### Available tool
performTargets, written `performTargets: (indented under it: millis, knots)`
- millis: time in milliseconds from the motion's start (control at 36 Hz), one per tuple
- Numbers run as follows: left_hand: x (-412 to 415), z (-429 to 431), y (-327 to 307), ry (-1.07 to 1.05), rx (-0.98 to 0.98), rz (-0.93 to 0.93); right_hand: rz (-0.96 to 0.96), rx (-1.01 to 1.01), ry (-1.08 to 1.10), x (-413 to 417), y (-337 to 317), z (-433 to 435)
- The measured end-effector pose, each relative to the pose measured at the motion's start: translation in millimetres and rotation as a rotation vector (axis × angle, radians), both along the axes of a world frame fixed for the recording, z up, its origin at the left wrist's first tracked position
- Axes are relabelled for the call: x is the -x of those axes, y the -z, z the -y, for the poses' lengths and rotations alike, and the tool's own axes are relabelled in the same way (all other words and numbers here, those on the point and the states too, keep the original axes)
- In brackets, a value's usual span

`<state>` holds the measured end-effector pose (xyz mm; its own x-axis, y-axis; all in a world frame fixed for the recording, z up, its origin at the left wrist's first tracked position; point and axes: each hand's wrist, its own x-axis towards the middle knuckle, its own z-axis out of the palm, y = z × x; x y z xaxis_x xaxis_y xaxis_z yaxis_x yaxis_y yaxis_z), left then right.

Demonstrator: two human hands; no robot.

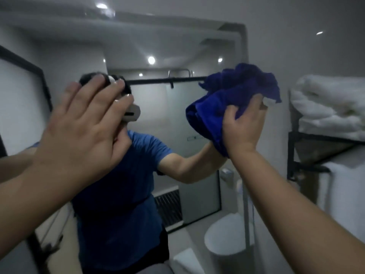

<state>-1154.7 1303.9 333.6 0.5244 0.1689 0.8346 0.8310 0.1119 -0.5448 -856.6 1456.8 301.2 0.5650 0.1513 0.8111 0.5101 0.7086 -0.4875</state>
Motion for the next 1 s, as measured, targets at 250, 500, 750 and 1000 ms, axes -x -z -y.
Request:
performTargets:
  millis: [250, 500, 750, 1000]
  knots:
    - [3.1, -4.2, 3.2, -0.018, -0.032, -0.020, 0.443, 0.382, -0.123, 38.5, 233.9, 51.0]
    - [-2.1, -0.5, 7.5, -0.005, -0.031, -0.006, -0.409, 0.902, -0.139, -1.5, 315.3, 34.6]
    - [-6.7, 3.5, 6.8, -0.014, -0.002, 0.032, -0.066, 0.473, -0.051, 18.4, 108.8, 23.8]
    - [-2.6, 1.8, 5.5, -0.021, -0.016, 0.036, 0.593, -0.058, -0.052, 86.8, -5.3, 60.0]
